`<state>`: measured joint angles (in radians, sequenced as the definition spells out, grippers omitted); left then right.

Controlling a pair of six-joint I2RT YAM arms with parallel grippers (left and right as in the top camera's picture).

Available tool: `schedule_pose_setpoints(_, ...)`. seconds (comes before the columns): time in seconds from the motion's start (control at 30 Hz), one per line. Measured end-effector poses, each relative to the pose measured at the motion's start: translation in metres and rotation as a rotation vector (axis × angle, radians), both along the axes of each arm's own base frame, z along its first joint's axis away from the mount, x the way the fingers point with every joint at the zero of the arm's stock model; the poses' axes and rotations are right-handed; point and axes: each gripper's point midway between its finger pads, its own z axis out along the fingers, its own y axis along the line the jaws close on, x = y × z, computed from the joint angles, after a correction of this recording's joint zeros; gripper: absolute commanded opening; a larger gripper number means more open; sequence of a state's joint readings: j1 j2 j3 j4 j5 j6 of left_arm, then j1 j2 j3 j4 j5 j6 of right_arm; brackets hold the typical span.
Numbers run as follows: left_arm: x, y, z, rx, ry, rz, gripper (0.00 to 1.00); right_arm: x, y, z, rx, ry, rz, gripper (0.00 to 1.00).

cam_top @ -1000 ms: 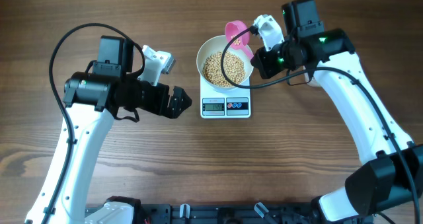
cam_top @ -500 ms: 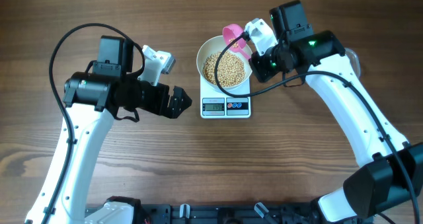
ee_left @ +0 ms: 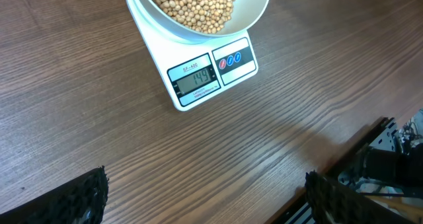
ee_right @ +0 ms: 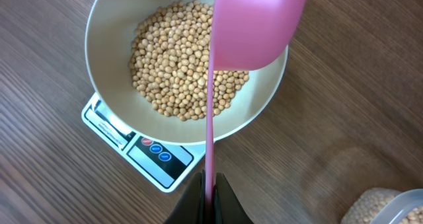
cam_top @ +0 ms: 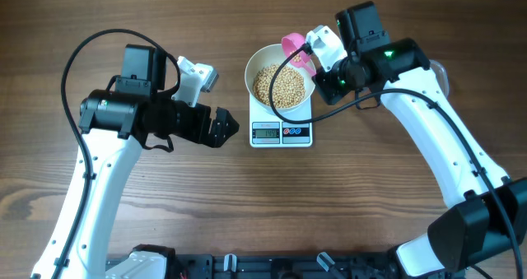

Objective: Scoop item into bowl and weigh 150g on scale
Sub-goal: 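Tip the pink scoop with the right gripper to pour soybeans into bowl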

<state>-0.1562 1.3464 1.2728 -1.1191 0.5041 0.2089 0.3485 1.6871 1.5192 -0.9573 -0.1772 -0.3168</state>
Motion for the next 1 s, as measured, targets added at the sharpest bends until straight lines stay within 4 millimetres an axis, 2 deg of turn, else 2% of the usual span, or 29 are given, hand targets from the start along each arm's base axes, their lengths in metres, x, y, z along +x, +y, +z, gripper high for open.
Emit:
schedule_pose_setpoints(0.33, 0.0, 0.0, 0.0, 0.0, 0.0, 0.0, 1.0, -0.003, 0.002, -0.001, -0.012, 0.001, 0.017, 0.04)
schedule_pose_setpoints(0.57, 0.0, 0.0, 0.0, 0.0, 0.0, 0.0, 1.0, -0.01, 0.018, -0.001, -0.024, -0.007, 0.077, 0.04)
schedule_pose_setpoints(1.0, 0.0, 0.0, 0.0, 0.0, 0.0, 0.0, 1.0, -0.009, 0.016, -0.002, -0.039, -0.012, 0.067, 0.04)
